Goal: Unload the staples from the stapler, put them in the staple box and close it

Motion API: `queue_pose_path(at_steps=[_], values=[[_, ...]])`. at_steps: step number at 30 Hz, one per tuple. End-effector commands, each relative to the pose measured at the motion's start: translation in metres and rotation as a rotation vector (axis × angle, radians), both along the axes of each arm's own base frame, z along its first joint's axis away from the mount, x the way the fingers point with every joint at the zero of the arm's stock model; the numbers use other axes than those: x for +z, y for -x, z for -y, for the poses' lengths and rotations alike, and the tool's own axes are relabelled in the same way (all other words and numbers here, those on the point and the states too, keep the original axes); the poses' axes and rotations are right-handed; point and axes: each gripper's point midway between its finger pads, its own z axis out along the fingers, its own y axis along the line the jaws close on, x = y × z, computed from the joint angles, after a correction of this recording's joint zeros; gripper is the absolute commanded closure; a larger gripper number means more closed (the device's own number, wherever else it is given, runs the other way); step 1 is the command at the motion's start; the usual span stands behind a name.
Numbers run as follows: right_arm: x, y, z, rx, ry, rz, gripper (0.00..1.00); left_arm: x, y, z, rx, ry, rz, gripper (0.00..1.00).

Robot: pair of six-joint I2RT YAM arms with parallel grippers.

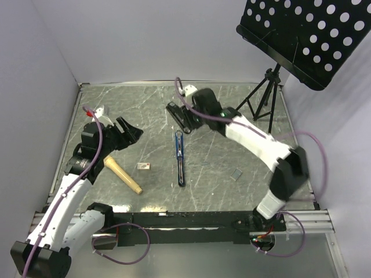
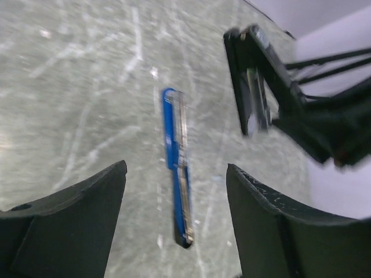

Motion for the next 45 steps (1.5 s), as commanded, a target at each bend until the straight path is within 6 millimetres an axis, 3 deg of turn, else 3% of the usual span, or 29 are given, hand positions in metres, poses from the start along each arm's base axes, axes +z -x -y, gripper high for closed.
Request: queue_pose_path(at_steps=[1,4,7,12,22,29,37,40,41,42,43,45], values=[[0.062,0.055,-0.031,0.018,-0.293,0.042,1.00,0.032,0.002,0.028,-0.122,0.130,0.064,0.26],[0.083,0.082,-0.038,0.023,-0.409,0.035,1.00,0.041,0.005,0.049,-0.239,0.196,0.080,0.26],[0.100,0.097,-0.042,0.028,-0.497,0.033,1.00,0.033,0.006,0.062,-0.305,0.264,0.054,0.26],[0.116,0.107,-0.047,0.031,-0.550,0.044,1.00,0.031,0.003,0.075,-0.343,0.324,0.058,0.28],[0.119,0.105,-0.062,0.025,-0.599,0.041,1.00,0.006,0.007,0.089,-0.357,0.334,-0.016,0.31],[0.119,0.112,-0.075,0.016,-0.611,0.056,1.00,-0.007,0.005,0.088,-0.341,0.313,-0.040,0.41],[0.101,0.115,-0.094,0.031,-0.595,0.018,1.00,-0.015,0.012,0.096,-0.394,0.363,-0.075,0.56],[0.097,0.113,-0.095,0.031,-0.575,0.012,1.00,-0.015,0.016,0.099,-0.419,0.388,-0.080,0.77],[0.097,0.110,-0.091,0.006,-0.572,0.023,1.00,-0.014,0.017,0.100,-0.424,0.390,-0.080,0.91],[0.094,0.110,-0.090,0.000,-0.566,0.020,0.98,-0.015,0.018,0.100,-0.425,0.390,-0.087,0.97],[0.093,0.111,-0.087,-0.007,-0.564,0.019,0.88,-0.014,0.019,0.100,-0.422,0.392,-0.092,0.99],[0.092,0.113,-0.084,-0.008,-0.562,0.020,0.80,-0.013,0.020,0.100,-0.429,0.400,-0.090,0.99]])
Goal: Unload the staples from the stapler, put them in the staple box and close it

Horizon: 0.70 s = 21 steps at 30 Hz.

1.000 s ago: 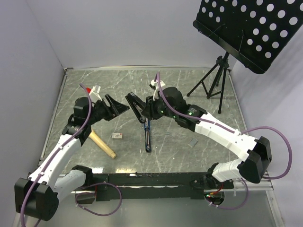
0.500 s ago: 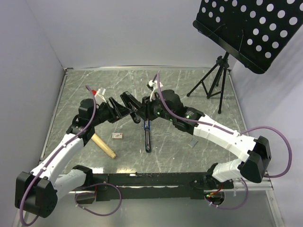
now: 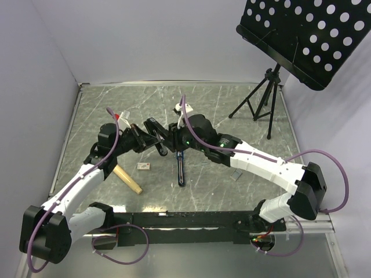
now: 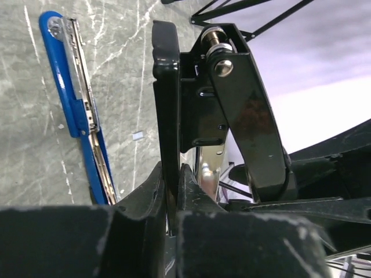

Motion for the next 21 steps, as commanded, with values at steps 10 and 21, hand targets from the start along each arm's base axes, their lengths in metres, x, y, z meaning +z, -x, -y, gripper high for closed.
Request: queue_pose_path(at_steps=[10,21], values=[[0.016,0.010,0.008,-0.029,-0.154,0.025,0.37,0.027,0.009,0.011,-0.058,0.088,0.056,0.99],[0.016,0.018,0.006,-0.006,-0.185,-0.002,0.38,0.034,0.009,0.008,-0.039,0.086,0.083,0.99]])
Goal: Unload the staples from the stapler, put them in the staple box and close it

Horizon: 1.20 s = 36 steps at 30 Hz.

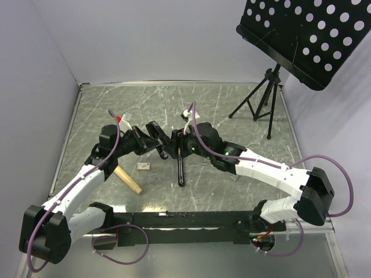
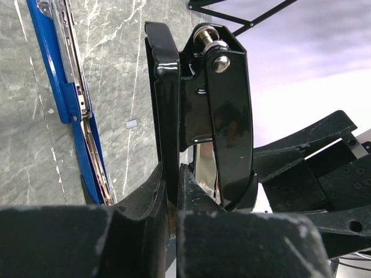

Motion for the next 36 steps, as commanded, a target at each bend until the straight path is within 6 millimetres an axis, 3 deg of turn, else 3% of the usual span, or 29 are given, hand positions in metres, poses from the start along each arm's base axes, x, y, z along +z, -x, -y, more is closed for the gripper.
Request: queue_pose_path(at_steps=[1,8,12,13,20,25,29,33,36], values=[[0.030,0.005,-0.004,0.011,-0.102,0.027,0.39,0.038,0.000,0.003,-0.008,0.058,0.135,0.99],[0.027,0.004,-0.010,0.014,-0.110,-0.003,0.40,0.041,0.003,0.002,-0.015,0.060,0.149,0.99],[0.031,0.004,-0.005,-0.006,-0.115,0.004,0.77,0.042,0.005,0.001,-0.010,0.060,0.166,0.99],[0.036,0.004,-0.001,-0.019,-0.122,0.018,0.79,0.042,0.005,0.001,-0.012,0.053,0.173,0.99],[0.062,-0.018,0.028,-0.121,-0.121,0.094,0.80,0.021,0.005,-0.003,-0.034,-0.045,0.202,0.99],[0.084,-0.046,0.055,-0.182,-0.164,0.148,0.80,-0.001,0.008,-0.002,-0.062,-0.083,0.170,0.99],[0.107,-0.056,0.054,-0.127,-0.205,0.217,0.76,-0.011,0.015,0.007,-0.132,-0.080,0.163,0.99],[0.111,-0.071,0.050,-0.105,-0.187,0.283,0.73,-0.018,0.023,0.019,-0.204,-0.119,0.185,0.99],[0.112,-0.082,0.048,-0.090,-0.187,0.300,0.77,-0.017,0.026,0.027,-0.239,-0.148,0.214,0.99]])
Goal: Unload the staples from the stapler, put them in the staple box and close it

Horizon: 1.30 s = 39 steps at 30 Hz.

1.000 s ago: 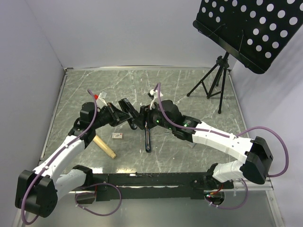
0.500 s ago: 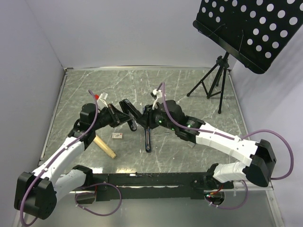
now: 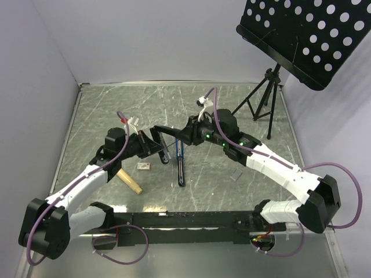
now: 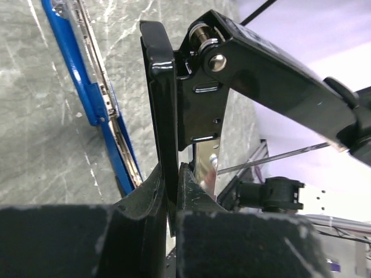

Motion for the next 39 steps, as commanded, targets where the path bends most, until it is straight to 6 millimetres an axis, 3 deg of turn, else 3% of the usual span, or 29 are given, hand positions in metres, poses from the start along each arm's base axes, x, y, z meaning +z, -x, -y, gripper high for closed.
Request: queue_pose_path(at_steps=[1,4,12,22,32,34,35,37,39], values=[[0.074,-0.055,0.011,-0.118,-0.100,0.273,0.77,0.012,0.020,0.022,-0.167,-0.033,0.105,0.99],[0.071,-0.061,0.006,-0.093,-0.108,0.291,0.77,0.015,0.024,0.030,-0.202,-0.051,0.128,0.99],[0.058,-0.081,-0.008,-0.072,-0.123,0.283,0.65,0.017,0.035,0.059,-0.315,-0.089,0.161,0.99],[0.041,-0.089,-0.023,-0.017,-0.125,0.243,0.53,0.024,0.037,0.067,-0.344,-0.083,0.186,0.99],[-0.002,-0.090,-0.042,0.055,-0.095,0.100,0.51,0.029,0.038,0.068,-0.355,-0.069,0.227,0.99],[-0.021,-0.089,-0.047,0.083,-0.063,0.037,0.48,0.031,0.038,0.068,-0.359,-0.072,0.244,0.99],[-0.016,-0.091,-0.051,0.096,-0.065,0.032,0.47,0.032,0.038,0.068,-0.359,-0.071,0.247,0.99],[-0.039,-0.087,-0.055,0.130,-0.006,-0.065,0.44,0.035,0.039,0.068,-0.362,-0.067,0.255,0.99],[-0.038,-0.086,-0.058,0.152,-0.004,-0.081,0.41,0.037,0.038,0.068,-0.354,-0.067,0.260,0.99]])
